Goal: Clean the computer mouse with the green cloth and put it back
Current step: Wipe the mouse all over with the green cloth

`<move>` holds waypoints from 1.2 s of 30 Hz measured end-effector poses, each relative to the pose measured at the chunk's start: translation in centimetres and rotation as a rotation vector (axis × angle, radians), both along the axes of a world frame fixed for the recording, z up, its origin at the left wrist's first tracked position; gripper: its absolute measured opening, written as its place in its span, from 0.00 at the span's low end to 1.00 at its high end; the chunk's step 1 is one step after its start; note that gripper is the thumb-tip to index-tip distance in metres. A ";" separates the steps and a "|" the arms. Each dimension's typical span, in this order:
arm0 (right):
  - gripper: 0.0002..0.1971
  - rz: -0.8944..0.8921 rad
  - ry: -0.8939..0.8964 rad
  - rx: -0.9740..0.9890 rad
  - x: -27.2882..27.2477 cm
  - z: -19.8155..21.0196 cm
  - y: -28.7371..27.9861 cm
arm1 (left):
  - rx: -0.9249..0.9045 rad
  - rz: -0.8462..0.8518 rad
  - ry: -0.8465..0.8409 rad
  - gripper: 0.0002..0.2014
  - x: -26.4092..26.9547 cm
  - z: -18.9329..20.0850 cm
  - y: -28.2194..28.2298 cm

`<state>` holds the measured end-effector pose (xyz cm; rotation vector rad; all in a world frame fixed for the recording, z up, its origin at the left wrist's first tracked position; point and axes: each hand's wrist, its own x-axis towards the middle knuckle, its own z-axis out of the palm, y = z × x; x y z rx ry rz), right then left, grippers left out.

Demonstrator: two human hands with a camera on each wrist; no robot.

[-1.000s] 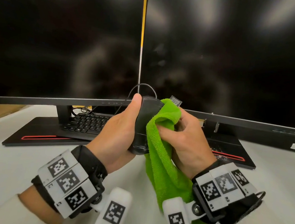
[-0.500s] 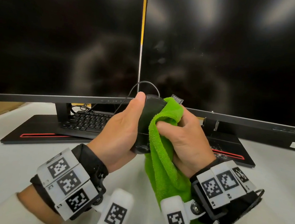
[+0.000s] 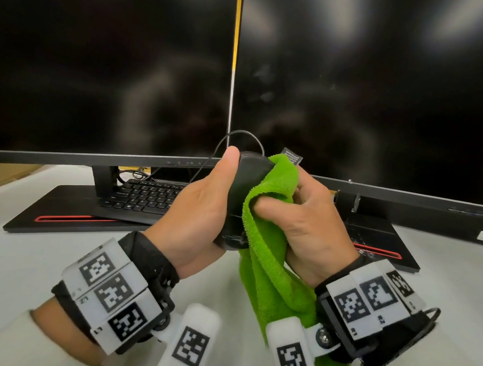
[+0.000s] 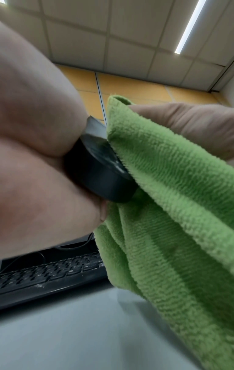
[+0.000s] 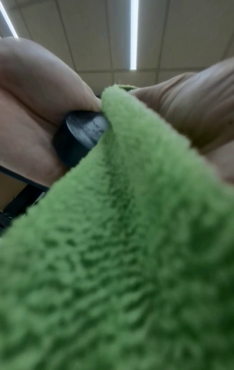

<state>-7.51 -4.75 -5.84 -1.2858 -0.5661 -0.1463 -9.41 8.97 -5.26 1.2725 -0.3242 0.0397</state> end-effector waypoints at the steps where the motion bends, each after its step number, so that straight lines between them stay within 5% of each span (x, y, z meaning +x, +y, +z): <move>1: 0.20 -0.018 -0.010 -0.018 -0.1 0.0 0.0 | 0.004 0.001 0.003 0.27 0.0 -0.1 -0.1; 8: 0.19 -0.144 -0.113 -0.196 0.1 -0.1 -0.1 | 0.014 0.028 0.031 0.28 0.3 -0.5 -0.2; 13: 0.33 0.050 0.060 0.076 1.1 -0.1 -0.7 | -0.066 0.043 0.093 0.31 0.5 0.5 0.6; 19: 0.15 0.096 0.150 0.235 1.6 0.4 -1.5 | -0.065 0.089 0.108 0.31 0.7 0.6 1.0; 36: 0.11 -0.193 -0.240 -0.248 -0.3 0.7 -1.0 | -0.078 0.106 0.056 0.31 0.9 0.3 0.5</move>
